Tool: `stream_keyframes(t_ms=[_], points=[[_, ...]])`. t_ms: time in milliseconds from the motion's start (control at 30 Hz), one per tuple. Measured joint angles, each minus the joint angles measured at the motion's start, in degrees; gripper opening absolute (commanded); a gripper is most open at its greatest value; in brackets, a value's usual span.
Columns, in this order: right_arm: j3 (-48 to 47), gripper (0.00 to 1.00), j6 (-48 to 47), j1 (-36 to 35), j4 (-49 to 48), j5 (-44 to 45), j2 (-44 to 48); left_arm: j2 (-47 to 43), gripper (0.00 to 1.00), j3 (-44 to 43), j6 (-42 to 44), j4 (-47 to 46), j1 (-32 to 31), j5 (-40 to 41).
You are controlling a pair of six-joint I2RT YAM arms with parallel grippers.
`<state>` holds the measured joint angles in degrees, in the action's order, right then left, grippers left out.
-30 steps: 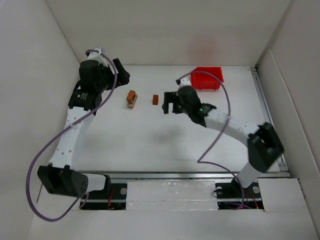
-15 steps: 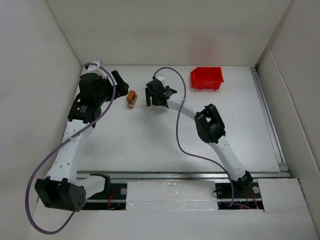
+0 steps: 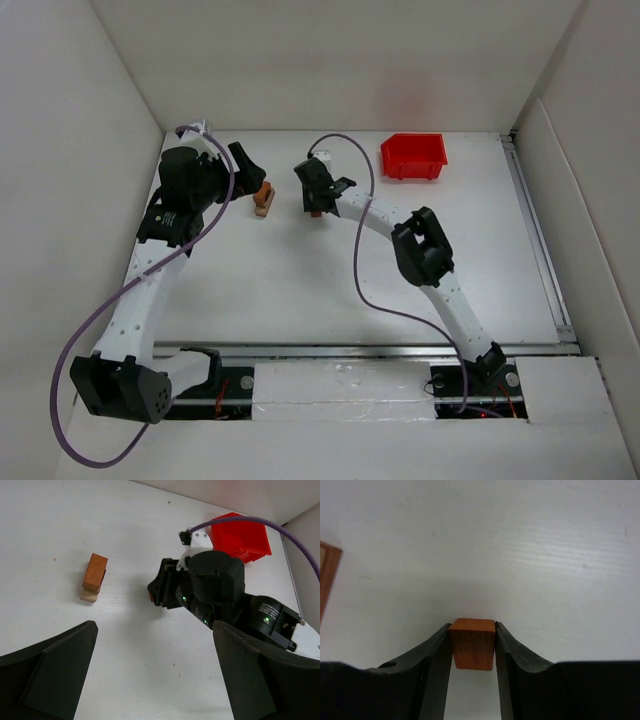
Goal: Build the wood block tower
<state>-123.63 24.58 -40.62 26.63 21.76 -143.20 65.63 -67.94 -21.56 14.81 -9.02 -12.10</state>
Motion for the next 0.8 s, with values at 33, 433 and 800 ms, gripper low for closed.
stream_keyframes(t_ms=[33,433,800], points=[[3.7,0.0,0.1,0.0,-1.0,0.0,2.3,0.0,0.99,0.0,0.0,0.0,0.0,0.0],[64.6,0.0,5.2,15.3,-63.4,-61.6,44.3,1.0,0.99,3.4,-6.4,-8.5,-1.2,-18.1],[69.6,0.0,41.3,17.1,-96.6,-84.8,50.3,4.0,0.93,20.7,-35.2,-55.6,-3.4,-45.6]])
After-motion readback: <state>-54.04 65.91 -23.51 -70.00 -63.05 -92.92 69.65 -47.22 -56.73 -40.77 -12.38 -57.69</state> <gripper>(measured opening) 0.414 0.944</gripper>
